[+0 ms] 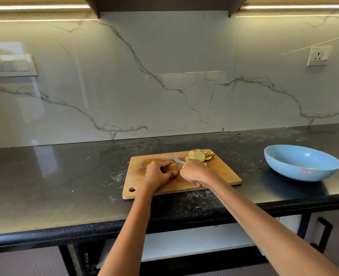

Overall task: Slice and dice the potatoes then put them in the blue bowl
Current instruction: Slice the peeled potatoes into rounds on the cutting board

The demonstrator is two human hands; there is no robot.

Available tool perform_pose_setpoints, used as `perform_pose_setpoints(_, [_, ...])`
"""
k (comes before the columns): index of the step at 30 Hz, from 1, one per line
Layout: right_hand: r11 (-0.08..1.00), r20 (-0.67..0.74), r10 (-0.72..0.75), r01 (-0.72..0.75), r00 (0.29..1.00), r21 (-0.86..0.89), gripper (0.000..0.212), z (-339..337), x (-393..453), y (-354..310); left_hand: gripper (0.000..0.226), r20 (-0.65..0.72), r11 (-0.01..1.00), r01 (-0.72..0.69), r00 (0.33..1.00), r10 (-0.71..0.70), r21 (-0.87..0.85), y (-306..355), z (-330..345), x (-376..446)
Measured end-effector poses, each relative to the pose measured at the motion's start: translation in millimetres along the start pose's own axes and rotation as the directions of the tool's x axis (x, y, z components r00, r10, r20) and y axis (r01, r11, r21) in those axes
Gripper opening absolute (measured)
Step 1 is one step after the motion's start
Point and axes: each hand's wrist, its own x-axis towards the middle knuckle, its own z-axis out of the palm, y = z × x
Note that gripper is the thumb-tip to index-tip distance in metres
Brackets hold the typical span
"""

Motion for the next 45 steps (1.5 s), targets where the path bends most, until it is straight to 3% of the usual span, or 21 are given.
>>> perform_pose_setpoints(14, [0.999, 0.028, -0.048, 0.048, 0.998, -0.008, 0.043, 5, 5, 2, 0.035, 0.014, 0.999, -0.030, 0.999, 0.030, 0.028, 3, -1, -2])
perform_pose_setpoints(18, [1.000, 0.060, -0.013, 0.014, 0.998, -0.025, 0.029, 5, -4, 11, 0.036, 0.014, 1.000, -0.010, 1.000, 0.010, 0.009, 3, 0, 0])
perform_pose_setpoints(23, [1.000, 0.110, -0.002, 0.000, 0.994, 0.019, 0.057, 5, 12, 1, 0.033, -0.003, 1.000, -0.011, 1.000, 0.011, 0.019, 3, 1, -3])
perform_pose_setpoints(27, [0.998, 0.149, 0.005, 0.005, 0.989, -0.066, 0.036, 7, 1, 15, 0.028, 0.005, 1.000, 0.001, 1.000, -0.001, 0.023, 3, 1, -1])
perform_pose_setpoints(34, [0.979, 0.088, -0.038, 0.055, 0.995, -0.198, 0.022, 5, -8, 44, 0.033, -0.020, 0.998, 0.046, 0.999, -0.045, 0.041, 4, 2, -2])
perform_pose_setpoints(39, [0.992, -0.027, 0.011, -0.014, 1.000, -0.123, 0.022, -9, -7, 59, 0.021, -0.002, 0.999, 0.046, 0.999, -0.046, 0.022, 4, 2, -2])
perform_pose_setpoints(45, [0.997, -0.058, -0.032, 0.027, 0.998, -0.075, 0.026, -13, -8, 40, 0.041, -0.033, 0.998, 0.063, 0.997, -0.064, -0.006, 5, 1, -3])
